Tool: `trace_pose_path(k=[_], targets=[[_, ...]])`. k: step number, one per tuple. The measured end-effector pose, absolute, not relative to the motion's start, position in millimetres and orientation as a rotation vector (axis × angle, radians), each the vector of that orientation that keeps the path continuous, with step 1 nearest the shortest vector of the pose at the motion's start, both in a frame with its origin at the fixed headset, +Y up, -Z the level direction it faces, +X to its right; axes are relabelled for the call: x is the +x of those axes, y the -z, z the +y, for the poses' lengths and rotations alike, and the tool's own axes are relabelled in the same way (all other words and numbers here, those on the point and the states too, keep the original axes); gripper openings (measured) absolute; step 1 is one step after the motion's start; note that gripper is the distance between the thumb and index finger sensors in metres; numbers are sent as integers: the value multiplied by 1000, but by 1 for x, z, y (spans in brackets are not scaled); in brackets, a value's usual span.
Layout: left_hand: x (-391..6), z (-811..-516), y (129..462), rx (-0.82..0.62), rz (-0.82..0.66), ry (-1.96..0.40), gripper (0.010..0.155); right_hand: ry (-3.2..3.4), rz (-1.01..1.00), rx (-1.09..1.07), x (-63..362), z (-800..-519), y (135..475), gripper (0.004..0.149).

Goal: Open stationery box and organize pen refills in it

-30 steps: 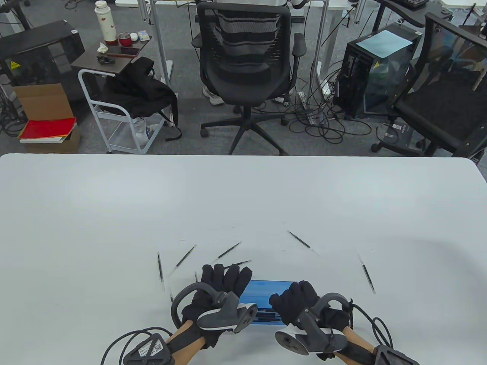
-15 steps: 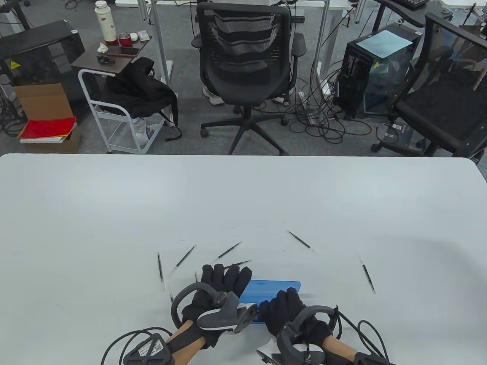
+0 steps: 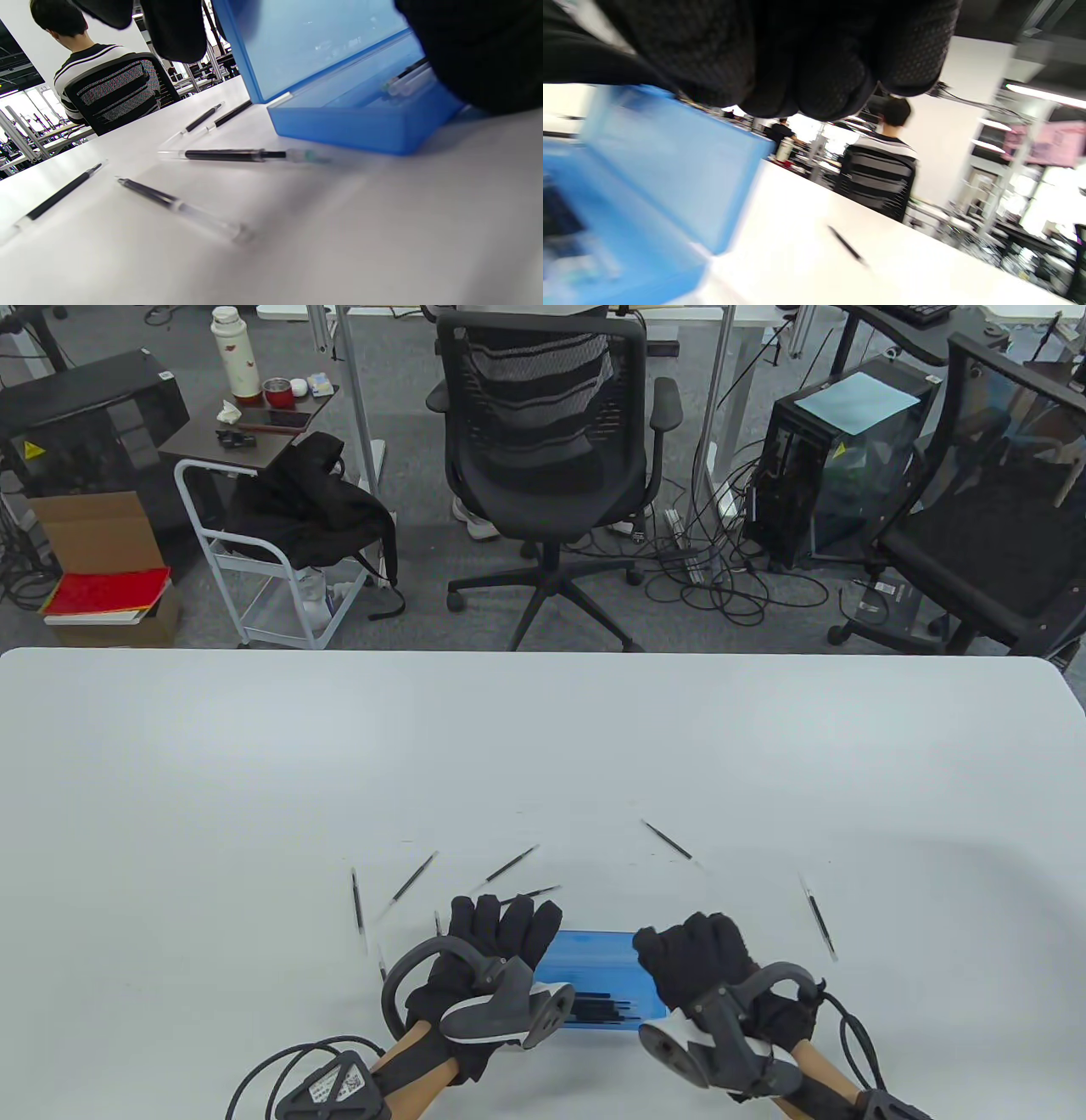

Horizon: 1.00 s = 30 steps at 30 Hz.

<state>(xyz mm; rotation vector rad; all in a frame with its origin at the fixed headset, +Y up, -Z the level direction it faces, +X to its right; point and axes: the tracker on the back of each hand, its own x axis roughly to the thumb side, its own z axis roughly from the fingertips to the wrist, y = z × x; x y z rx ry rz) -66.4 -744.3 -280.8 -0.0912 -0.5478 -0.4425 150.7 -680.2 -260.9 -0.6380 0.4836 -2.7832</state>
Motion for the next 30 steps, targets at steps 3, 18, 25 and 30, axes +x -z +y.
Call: trace_pose_path(k=[3,18,25,30], targets=[[-66,-744,281,-89,-548,444,131,2862,400,-403,184,-685,292,54],[-67,-745,281,-92,-555,434,131,2880,-121,241,289,-744,352,64],[-67,-745,280,-89,-553,440,130,2845,-148,288,290,-754,355,59],[-67,-745,280,-89,-550,443,130,2797,-141,313,284,-757,358,55]])
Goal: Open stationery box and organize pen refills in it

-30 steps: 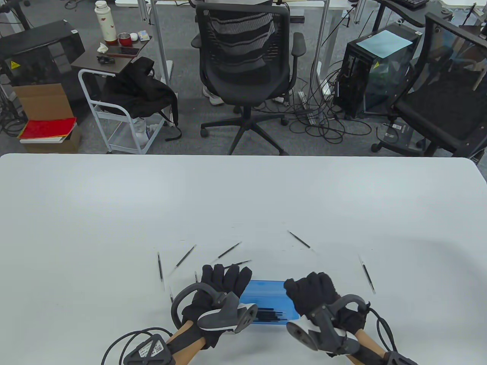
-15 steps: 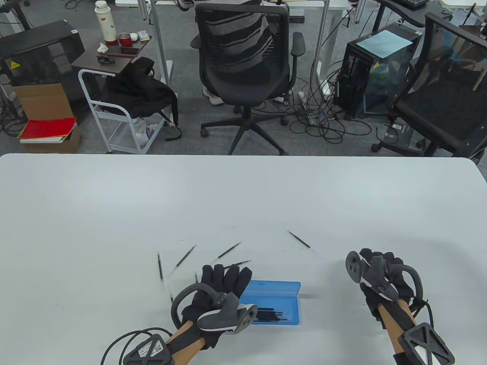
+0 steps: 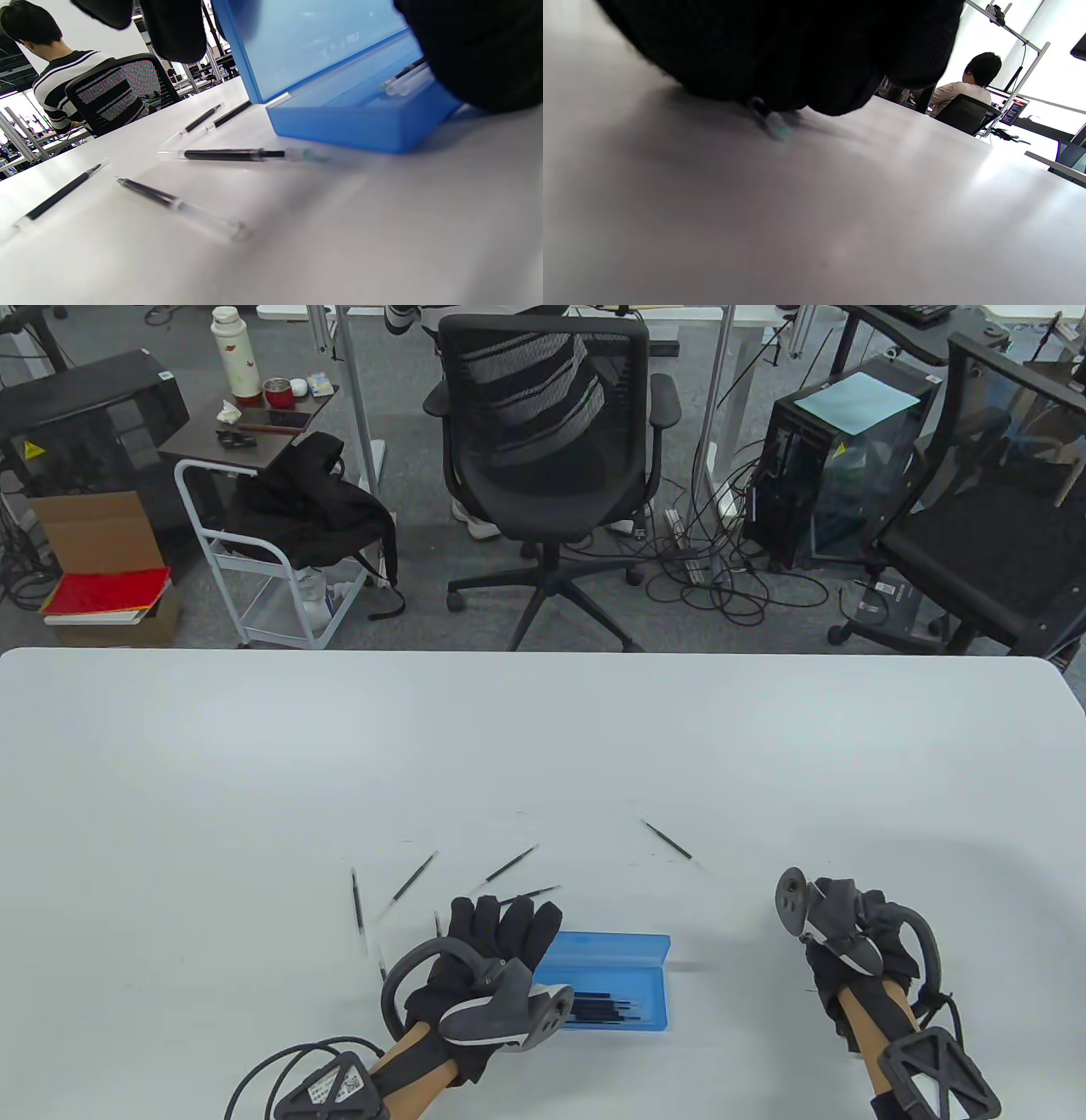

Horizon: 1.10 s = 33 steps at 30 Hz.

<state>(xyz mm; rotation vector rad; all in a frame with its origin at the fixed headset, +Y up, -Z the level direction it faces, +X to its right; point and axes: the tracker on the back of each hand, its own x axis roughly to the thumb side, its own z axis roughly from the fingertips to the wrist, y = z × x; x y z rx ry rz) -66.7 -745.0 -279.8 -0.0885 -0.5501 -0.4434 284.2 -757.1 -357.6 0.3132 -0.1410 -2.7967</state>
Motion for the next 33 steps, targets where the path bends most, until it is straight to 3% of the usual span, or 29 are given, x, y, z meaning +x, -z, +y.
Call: trace_pose_path(k=[15,20,27,33], targets=[[-67,-745,280,-90,-550,442,130,2794,-135,317,284,-755,363,56],[-67,-745,280,-94,-550,438,130,2822,-38,256,280,-742,358,57],[-67,-745,280,-94,-548,438,131,3016,83,-19,256,-703,335,58],[-67,-745,281,-93,-547,438,130,2983,255,-408,206,-681,297,58]])
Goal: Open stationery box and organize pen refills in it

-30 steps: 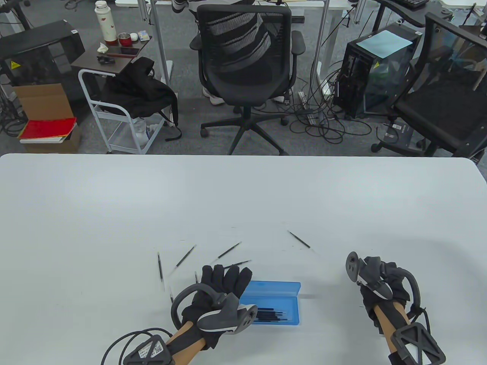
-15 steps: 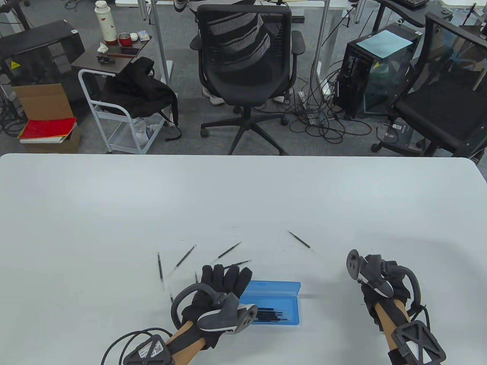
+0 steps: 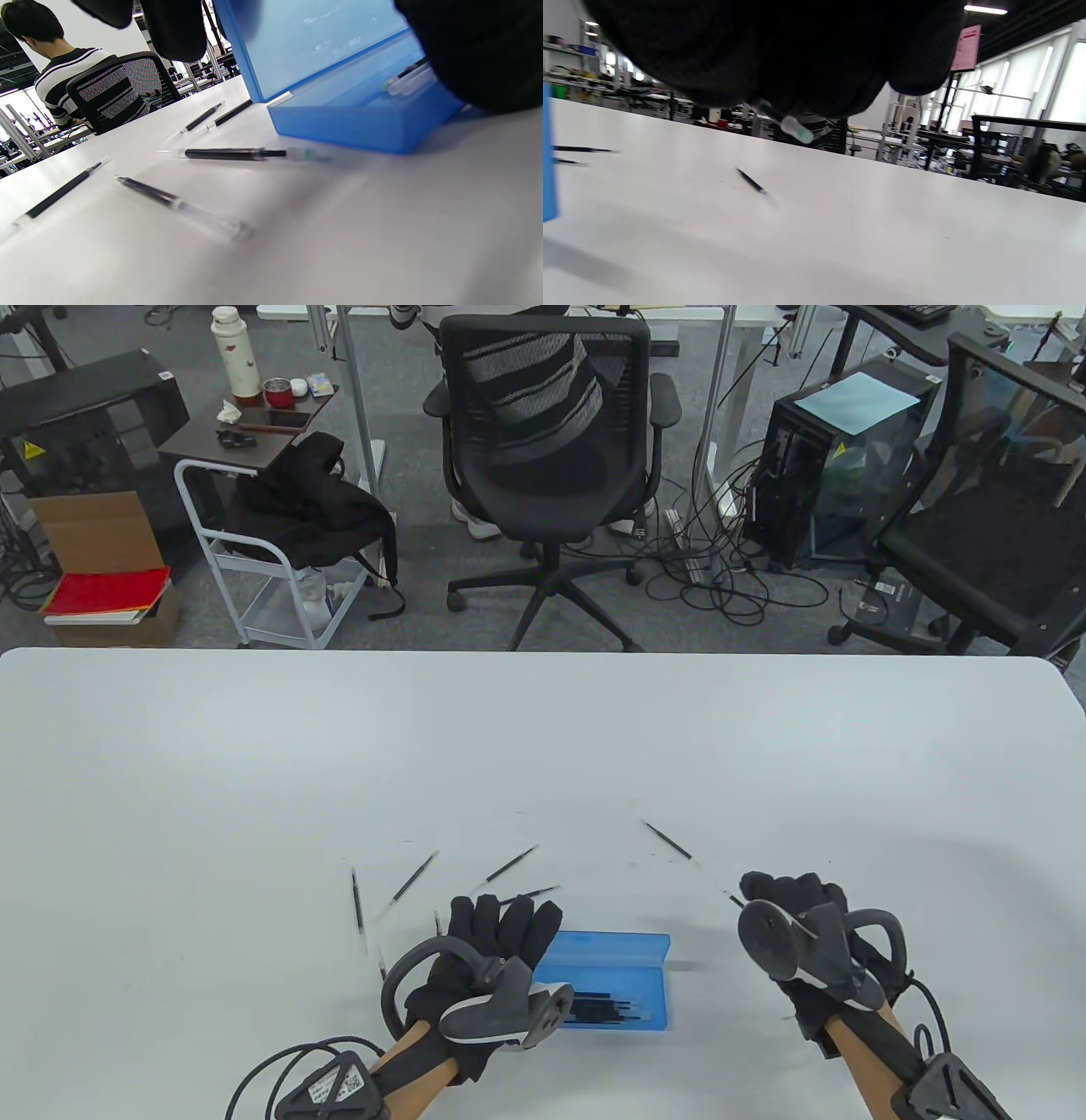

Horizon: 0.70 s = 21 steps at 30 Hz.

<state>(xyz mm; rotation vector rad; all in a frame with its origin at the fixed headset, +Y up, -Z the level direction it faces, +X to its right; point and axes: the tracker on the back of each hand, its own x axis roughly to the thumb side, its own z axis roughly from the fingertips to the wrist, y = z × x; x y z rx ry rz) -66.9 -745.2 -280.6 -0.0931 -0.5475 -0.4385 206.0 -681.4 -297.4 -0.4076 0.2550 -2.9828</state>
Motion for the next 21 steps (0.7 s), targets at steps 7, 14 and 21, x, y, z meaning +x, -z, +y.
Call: trace_pose_path(k=[7,14,21], targets=[[-67,-745,281,-92,-547,438,131,2744,352,-883,137,-695,255,56],[-67,-745,281,-89,-545,438,131,2530,363,-1020,91,-725,244,56],[-67,-746,281,-91,-546,432,131,2477,424,-1064,76,-734,234,56]])
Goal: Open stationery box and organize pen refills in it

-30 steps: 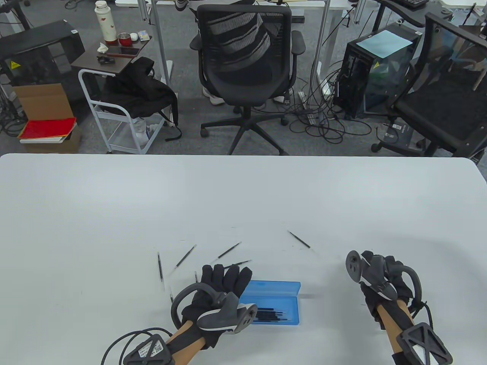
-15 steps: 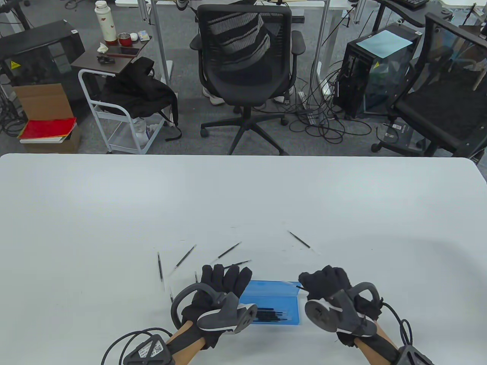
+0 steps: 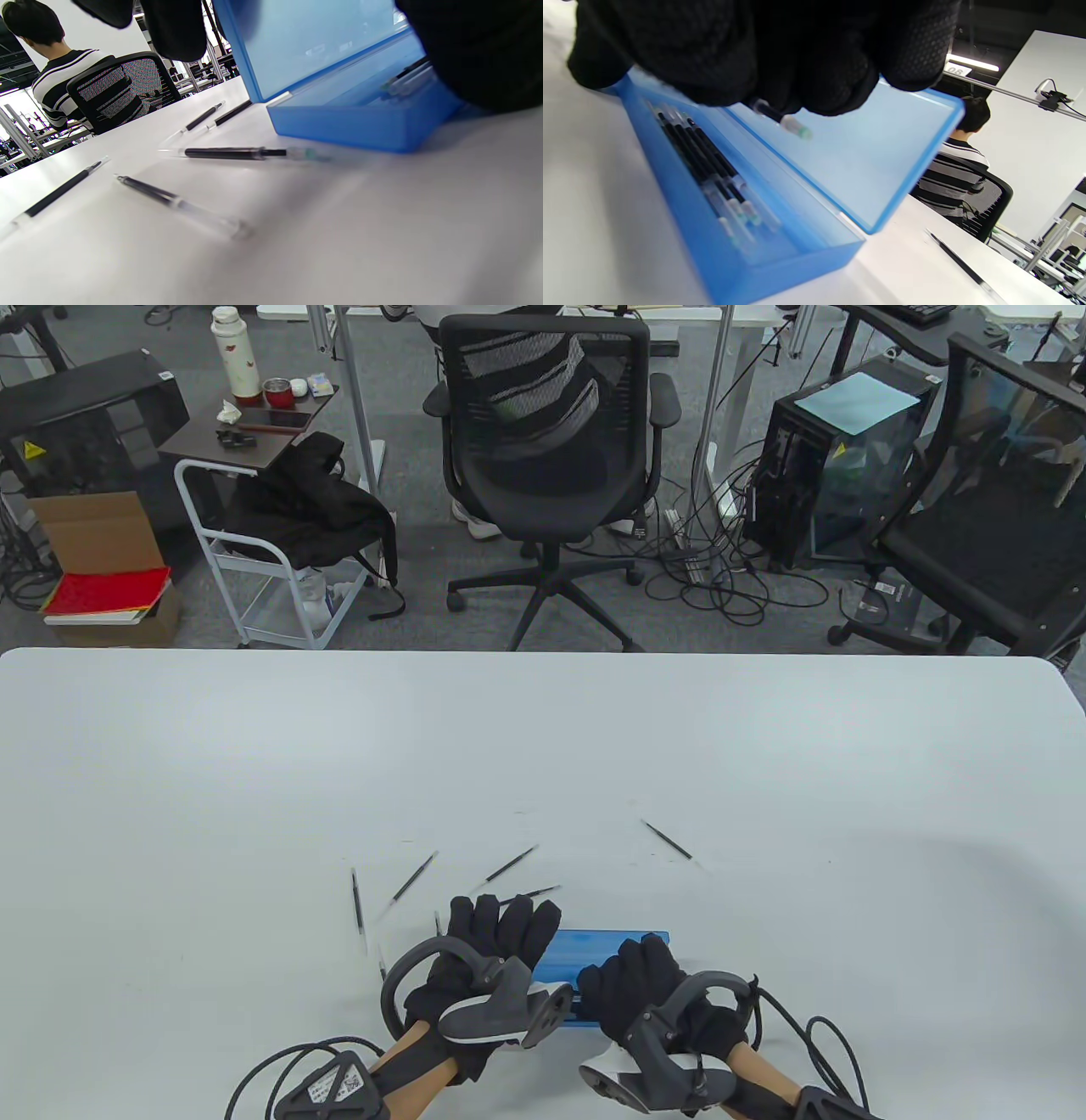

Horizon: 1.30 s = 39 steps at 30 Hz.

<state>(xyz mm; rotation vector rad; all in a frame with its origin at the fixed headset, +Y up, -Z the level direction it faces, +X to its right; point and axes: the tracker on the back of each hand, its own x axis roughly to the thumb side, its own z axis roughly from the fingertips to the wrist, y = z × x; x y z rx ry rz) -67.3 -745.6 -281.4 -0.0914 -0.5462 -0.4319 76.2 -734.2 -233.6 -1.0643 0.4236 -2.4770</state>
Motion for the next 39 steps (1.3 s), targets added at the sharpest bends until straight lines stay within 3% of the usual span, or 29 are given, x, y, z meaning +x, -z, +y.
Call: trace_pose_path(k=[11,17,21,25,29,33,39], targets=[[-67,-746,281,-90,-545,435,130,2479,394,-1101,66,-750,236,56],[-67,-746,281,-89,-546,434,130,2552,425,-1129,71,-736,236,55],[-67,-746,281,-89,-545,435,130,2649,492,-1101,83,-710,241,53],[-67,-746,281,-88,-544,438,130,2747,556,-941,103,-681,266,53],[-67,-746,281,-88,-543,438,130,2859,441,-731,125,-668,307,54],[-67,-746,281,-90,-543,436,130,2913,321,-551,141,-676,345,54],[-67,-746,281,-91,-543,434,130,2931,55,-271,160,-711,398,60]])
